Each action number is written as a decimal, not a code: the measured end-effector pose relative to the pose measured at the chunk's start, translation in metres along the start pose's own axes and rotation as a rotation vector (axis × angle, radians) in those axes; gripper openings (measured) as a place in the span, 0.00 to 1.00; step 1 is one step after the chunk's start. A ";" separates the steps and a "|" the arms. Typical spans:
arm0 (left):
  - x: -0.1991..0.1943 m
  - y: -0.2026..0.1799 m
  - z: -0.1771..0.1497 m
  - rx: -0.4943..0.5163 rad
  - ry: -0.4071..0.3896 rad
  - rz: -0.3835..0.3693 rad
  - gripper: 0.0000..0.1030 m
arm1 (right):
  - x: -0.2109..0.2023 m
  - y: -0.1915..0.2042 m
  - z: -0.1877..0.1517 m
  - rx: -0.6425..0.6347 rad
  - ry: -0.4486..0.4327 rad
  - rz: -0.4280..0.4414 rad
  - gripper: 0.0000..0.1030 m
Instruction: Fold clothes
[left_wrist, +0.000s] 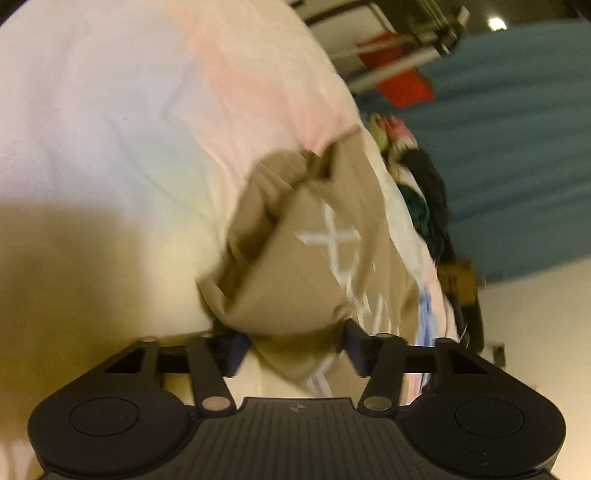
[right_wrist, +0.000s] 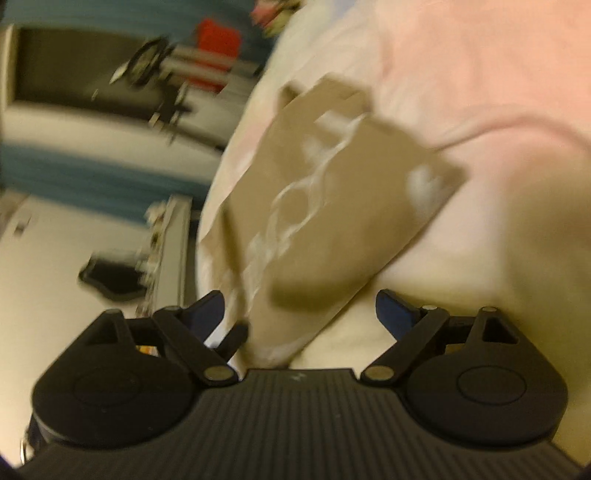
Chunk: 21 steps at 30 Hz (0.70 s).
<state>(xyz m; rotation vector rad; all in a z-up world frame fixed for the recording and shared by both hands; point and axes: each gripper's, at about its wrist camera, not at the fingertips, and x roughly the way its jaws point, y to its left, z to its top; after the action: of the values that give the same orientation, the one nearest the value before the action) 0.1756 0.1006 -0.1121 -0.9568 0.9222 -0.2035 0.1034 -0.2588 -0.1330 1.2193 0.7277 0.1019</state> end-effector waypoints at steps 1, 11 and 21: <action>0.000 0.002 0.001 -0.006 -0.009 -0.005 0.39 | 0.001 -0.004 0.003 0.035 -0.024 -0.001 0.77; -0.014 -0.013 -0.004 0.053 -0.070 -0.046 0.16 | -0.006 0.004 0.008 -0.018 -0.186 -0.067 0.21; -0.067 -0.045 -0.019 0.117 -0.075 -0.190 0.15 | -0.094 0.036 0.008 -0.086 -0.224 0.002 0.18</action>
<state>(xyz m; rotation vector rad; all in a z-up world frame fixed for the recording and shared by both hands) 0.1302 0.0976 -0.0423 -0.9371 0.7425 -0.3762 0.0461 -0.2938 -0.0574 1.1280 0.5214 -0.0024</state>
